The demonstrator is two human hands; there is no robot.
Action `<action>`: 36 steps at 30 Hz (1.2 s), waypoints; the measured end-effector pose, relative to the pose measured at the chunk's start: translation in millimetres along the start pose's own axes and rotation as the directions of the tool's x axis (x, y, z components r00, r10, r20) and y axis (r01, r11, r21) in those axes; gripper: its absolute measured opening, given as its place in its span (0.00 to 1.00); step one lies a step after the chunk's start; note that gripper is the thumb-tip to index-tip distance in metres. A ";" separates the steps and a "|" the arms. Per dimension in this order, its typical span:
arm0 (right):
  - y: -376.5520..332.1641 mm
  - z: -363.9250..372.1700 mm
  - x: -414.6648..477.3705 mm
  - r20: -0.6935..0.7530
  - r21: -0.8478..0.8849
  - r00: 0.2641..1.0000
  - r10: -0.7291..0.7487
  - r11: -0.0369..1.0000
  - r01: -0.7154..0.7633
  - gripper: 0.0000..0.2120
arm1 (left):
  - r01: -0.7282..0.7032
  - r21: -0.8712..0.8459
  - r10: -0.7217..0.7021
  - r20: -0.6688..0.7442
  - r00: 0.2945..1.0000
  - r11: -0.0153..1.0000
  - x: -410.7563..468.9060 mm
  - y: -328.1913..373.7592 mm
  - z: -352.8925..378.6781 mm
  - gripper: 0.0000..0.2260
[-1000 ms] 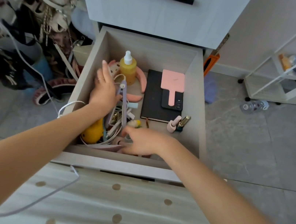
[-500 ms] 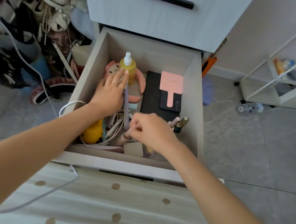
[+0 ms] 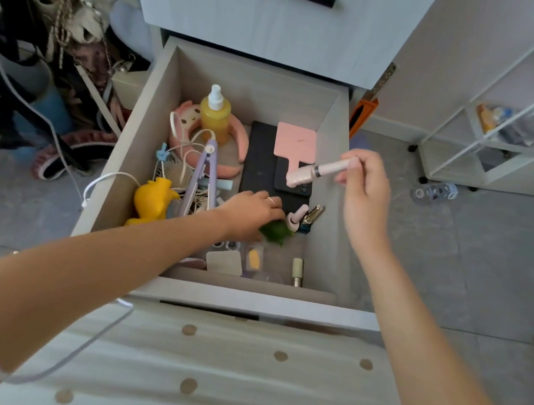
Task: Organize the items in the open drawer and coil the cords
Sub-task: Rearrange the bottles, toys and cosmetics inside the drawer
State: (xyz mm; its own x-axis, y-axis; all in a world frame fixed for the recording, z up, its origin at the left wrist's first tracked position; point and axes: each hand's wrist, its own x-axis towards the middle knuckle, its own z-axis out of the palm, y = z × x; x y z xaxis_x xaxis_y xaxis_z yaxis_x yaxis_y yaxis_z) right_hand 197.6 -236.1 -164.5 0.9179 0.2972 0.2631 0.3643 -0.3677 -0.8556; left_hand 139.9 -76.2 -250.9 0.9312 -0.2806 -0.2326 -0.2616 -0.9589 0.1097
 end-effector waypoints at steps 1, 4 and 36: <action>1.1 3.1 0.1 0.004 0.016 1.000 0.003 1.000 -0.003 0.08 | 0.002 0.012 -0.002 -0.022 1.000 1.000 1.1 0.3 0.6 0.22; 5.6 9.1 -2.9 0.056 -0.069 0.997 -0.044 0.996 0.048 0.08 | 0.077 -0.084 -0.078 -0.008 0.997 0.993 -3.7 -6.5 1.1 0.20; 14.8 18.2 6.6 0.739 -0.568 0.671 -0.055 0.484 0.666 0.12 | 0.449 -0.892 -0.612 0.329 0.719 0.049 2.1 25.5 -8.4 0.10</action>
State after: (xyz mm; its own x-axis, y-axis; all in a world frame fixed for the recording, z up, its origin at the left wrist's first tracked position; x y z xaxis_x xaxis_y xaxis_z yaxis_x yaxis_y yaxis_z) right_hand 206.3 -223.5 -183.6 0.4793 0.8713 -0.1056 0.8768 -0.4807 0.0137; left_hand 137.3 -100.9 -240.4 0.7464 0.3713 -0.5522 0.6320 -0.1358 0.7630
